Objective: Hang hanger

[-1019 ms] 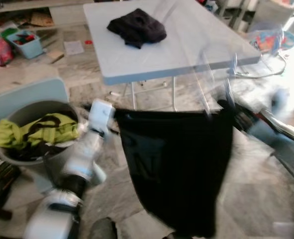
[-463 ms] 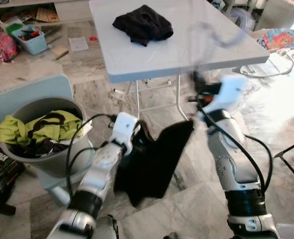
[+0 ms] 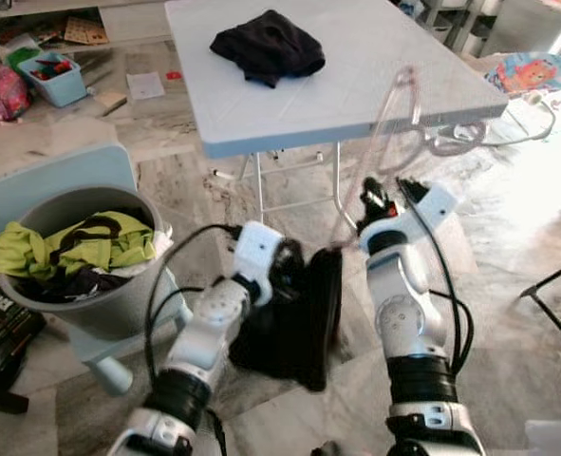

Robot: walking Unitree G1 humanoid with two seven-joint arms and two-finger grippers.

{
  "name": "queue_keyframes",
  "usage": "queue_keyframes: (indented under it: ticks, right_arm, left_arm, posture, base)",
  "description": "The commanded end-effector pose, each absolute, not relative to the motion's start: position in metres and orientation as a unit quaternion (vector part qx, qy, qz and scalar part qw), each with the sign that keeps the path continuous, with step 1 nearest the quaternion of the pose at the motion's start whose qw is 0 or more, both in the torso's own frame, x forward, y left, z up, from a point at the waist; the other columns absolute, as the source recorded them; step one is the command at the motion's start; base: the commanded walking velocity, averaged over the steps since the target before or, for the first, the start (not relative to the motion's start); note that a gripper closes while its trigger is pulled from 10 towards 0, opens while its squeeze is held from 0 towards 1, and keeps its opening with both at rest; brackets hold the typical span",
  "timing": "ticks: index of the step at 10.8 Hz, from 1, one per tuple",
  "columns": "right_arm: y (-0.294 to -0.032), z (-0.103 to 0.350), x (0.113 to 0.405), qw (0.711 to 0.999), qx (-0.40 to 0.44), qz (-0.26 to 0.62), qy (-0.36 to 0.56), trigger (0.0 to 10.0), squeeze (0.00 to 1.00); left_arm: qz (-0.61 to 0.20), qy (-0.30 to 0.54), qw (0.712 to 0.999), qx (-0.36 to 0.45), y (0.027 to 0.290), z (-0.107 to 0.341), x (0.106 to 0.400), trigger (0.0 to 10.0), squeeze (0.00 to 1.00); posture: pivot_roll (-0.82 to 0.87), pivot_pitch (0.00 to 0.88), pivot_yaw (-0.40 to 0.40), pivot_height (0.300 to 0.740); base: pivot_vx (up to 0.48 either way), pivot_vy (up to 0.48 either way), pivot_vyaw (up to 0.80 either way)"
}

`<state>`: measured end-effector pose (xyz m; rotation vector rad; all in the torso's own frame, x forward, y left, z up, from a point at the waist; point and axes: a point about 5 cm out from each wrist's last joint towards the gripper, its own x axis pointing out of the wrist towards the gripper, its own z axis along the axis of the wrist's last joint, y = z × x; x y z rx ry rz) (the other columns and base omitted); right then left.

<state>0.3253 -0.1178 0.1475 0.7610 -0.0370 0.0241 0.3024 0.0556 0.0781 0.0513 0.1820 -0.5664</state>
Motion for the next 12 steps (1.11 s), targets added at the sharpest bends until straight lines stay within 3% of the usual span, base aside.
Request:
queue_keyframes:
  ticks: [1,3,4,5,6,7,8,9,10,12]
  right_arm:
    - [-0.097,0.179,0.327,0.908,0.409,0.068,-0.055,10.0,0.00]
    - [-0.086,0.208,0.327,0.878,0.460,0.108,-0.077,10.0,0.00]
    - [-0.082,0.223,0.328,0.865,0.480,0.116,-0.091,10.0,0.00]
    - [-0.083,0.234,0.329,0.922,0.330,0.126,-0.157,10.0,0.00]
    - [-0.080,0.237,0.325,0.956,0.139,0.140,-0.217,10.0,0.00]
    - [-0.084,0.229,0.319,0.952,-0.080,0.109,-0.274,10.0,0.00]
    - [-0.092,0.217,0.321,0.960,-0.093,0.076,-0.254,10.0,0.00]
    - [-0.098,0.204,0.325,0.976,-0.028,0.060,-0.207,10.0,0.00]
    - [-0.103,0.197,0.326,0.977,-0.038,0.071,-0.198,10.0,0.00]
    - [-0.147,0.161,0.319,0.977,-0.136,0.041,-0.158,10.0,0.00]
  left_arm:
    - [-0.263,0.084,0.961,0.038,0.058,0.081,0.309,0.0,0.00]
    - [-0.252,0.114,0.960,0.045,0.055,0.075,0.314,0.0,0.00]
    - [-0.295,0.114,0.948,0.024,0.036,0.080,0.311,0.0,0.00]
    - [-0.392,0.095,0.914,-0.047,0.004,0.100,0.299,0.0,0.00]
    - [-0.436,0.078,0.894,-0.073,-0.008,0.113,0.292,0.0,0.00]
    - [-0.469,0.070,0.876,-0.084,-0.017,0.124,0.286,0.0,0.00]
    - [-0.477,0.075,0.872,-0.075,-0.017,0.123,0.284,0.0,0.00]
    - [-0.467,0.082,0.878,-0.066,-0.011,0.117,0.285,0.0,0.00]
    - [-0.452,0.083,0.885,-0.072,0.000,0.118,0.288,0.0,0.00]
    - [-0.375,0.072,0.923,-0.050,0.049,0.128,0.307,0.0,0.00]
  posture:
    - [-0.05,0.044,-0.042,0.740]
    - [-0.06,0.047,-0.042,0.740]
    - [-0.06,0.047,-0.042,0.740]
    - [-0.07,0.043,-0.046,0.740]
    - [-0.07,0.042,-0.047,0.740]
    - [-0.07,0.042,-0.050,0.740]
    - [-0.07,0.042,-0.050,0.740]
    - [-0.06,0.042,-0.048,0.740]
    - [-0.06,0.042,-0.047,0.740]
    - [-0.05,0.046,-0.042,0.740]
  base:
    - [0.000,0.000,0.00]
    - [0.000,0.000,0.00]
    - [0.000,0.000,0.00]
    - [0.000,0.000,0.00]
    - [0.000,0.000,0.00]
    - [0.000,0.000,0.00]
    - [0.000,0.000,0.00]
    - [0.000,0.000,0.00]
    - [0.000,0.000,0.00]
    - [0.000,0.000,0.00]
